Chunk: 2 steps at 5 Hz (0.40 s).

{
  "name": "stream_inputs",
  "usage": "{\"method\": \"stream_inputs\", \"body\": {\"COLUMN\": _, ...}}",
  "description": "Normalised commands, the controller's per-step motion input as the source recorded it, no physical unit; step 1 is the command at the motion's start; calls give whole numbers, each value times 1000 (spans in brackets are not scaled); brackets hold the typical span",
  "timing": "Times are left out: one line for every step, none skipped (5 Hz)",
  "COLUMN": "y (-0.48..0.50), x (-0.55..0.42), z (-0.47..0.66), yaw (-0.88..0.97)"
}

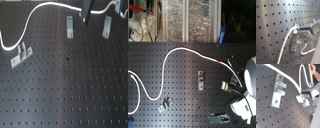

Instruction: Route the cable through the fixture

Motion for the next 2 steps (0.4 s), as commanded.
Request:
{"method": "stream_inputs", "body": {"y": 237, "x": -206, "z": 136, "yaw": -9}}
{"method": "stream_inputs", "body": {"y": 264, "x": -297, "z": 131, "yaw": -34}}
